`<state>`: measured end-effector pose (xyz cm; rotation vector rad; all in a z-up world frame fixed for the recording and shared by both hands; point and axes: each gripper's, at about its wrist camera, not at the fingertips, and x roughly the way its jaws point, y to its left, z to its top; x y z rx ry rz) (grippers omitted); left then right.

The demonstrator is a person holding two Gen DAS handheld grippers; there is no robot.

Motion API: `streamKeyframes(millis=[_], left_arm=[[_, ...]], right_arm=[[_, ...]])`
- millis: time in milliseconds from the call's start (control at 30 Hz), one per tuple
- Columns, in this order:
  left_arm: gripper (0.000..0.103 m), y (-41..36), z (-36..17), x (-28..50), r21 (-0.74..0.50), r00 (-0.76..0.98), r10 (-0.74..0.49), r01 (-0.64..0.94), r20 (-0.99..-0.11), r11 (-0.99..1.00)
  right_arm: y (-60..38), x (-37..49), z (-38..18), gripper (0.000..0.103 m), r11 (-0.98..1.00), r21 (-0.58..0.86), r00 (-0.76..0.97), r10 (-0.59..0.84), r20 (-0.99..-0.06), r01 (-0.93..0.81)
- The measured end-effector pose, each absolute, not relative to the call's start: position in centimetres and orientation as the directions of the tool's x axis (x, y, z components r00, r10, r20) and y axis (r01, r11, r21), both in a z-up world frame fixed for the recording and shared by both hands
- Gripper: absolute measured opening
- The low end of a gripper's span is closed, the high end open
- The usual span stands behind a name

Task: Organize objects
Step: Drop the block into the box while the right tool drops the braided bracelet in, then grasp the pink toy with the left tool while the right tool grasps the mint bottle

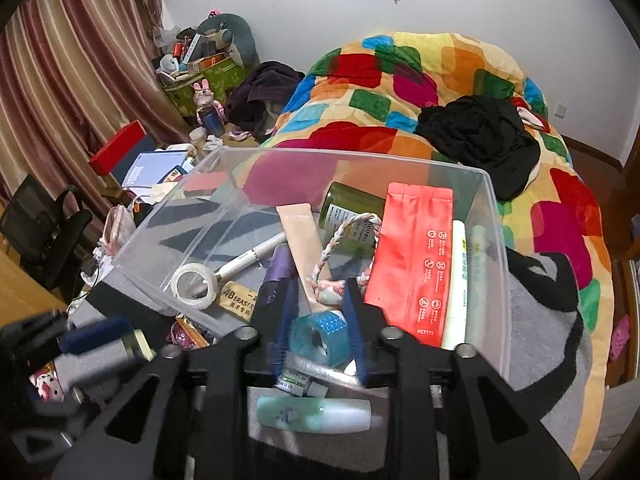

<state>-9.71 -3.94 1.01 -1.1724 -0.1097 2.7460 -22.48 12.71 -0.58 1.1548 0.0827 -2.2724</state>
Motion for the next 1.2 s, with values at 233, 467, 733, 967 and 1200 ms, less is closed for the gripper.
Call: streamKeyframes(millis=[233, 467, 733, 967, 1200], left_arm=[[0.033, -5.2, 3.9, -10.6, -0.127, -0.740, 0.151, -0.088, -0.656, -0.988], [0.033, -5.7, 4.9, -12.7, -0.107, -0.761, 0.111, -0.056, -0.640, -0.993], [0.033, -6.2, 1.9, -15.7, -0.116, -0.706, 0.094, -0.017, -0.702, -0.993], [0.033, -6.0, 0.9, -15.6, -0.123, -0.690, 0.107, -0.026, -0.716, -0.992], [0.044, -6.3, 2.2, -13.8, -0.119, -0.717, 0.105, -0.031, -0.689, -0.992]], right_arm=[[13.9, -20.7, 0.9, 0.047, -0.822, 0.197, -0.491, -0.492, -0.719, 0.535], [14.8, -18.8, 2.2, 0.057, -0.813, 0.196, -0.515, -0.513, -0.687, 0.549], [14.9, -17.4, 1.5, 0.064, -0.820, 0.161, -0.521, -0.486, -0.702, 0.549], [14.5, -16.3, 0.8, 0.064, -0.827, 0.099, -0.537, -0.444, -0.717, 0.553], [14.0, -15.1, 0.6, 0.071, -0.825, 0.040, -0.556, -0.416, -0.720, 0.564]])
